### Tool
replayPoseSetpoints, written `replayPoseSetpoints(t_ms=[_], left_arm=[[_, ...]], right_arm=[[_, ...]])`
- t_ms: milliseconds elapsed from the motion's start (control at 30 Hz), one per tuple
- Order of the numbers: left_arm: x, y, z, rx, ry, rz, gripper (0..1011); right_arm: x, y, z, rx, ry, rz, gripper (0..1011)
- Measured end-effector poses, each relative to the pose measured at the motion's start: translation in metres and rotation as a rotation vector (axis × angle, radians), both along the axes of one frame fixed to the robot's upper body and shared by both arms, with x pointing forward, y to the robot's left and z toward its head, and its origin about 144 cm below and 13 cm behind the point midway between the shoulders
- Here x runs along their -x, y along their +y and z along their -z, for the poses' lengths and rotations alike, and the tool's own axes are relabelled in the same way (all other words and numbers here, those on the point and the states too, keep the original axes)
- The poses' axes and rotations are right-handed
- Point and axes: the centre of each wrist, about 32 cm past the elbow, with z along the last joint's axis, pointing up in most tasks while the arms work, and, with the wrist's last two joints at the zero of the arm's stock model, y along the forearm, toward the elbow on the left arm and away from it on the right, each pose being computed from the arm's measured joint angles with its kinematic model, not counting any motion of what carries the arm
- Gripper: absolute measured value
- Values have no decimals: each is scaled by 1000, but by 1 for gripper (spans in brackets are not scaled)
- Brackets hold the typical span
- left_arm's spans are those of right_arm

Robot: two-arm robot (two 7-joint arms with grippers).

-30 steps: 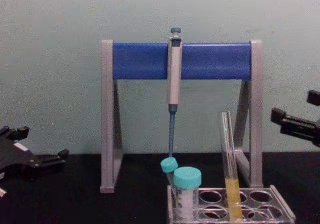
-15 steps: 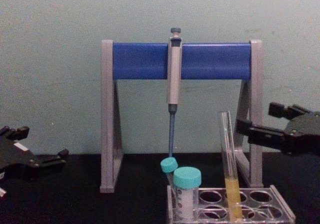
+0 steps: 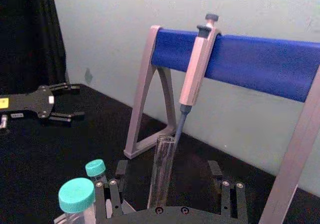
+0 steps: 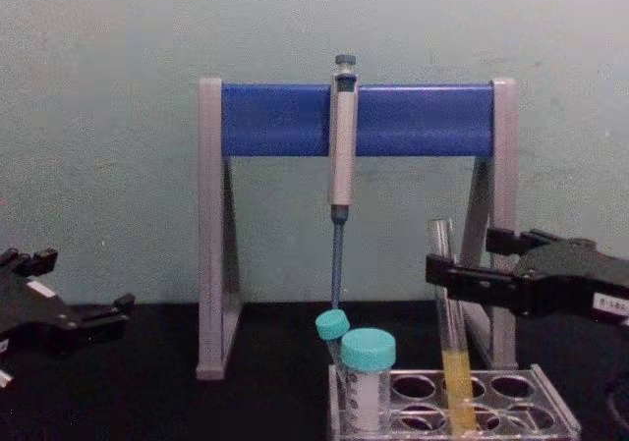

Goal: Pick up the test tube from the test tube rack, shake it, then place it back into the test tube rack.

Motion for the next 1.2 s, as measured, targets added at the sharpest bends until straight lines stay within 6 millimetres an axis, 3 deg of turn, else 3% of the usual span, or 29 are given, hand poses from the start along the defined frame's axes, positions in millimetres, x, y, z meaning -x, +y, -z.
replayPoseSetpoints(t_ms=[500,1200], left_arm=[[0,0,0,0,0,0,1001],[0,0,0,0,0,0,1001]], right_arm=[[-9,16,-6,52,64,21,1000],[-13,16,-4,24,108,7,1000]])
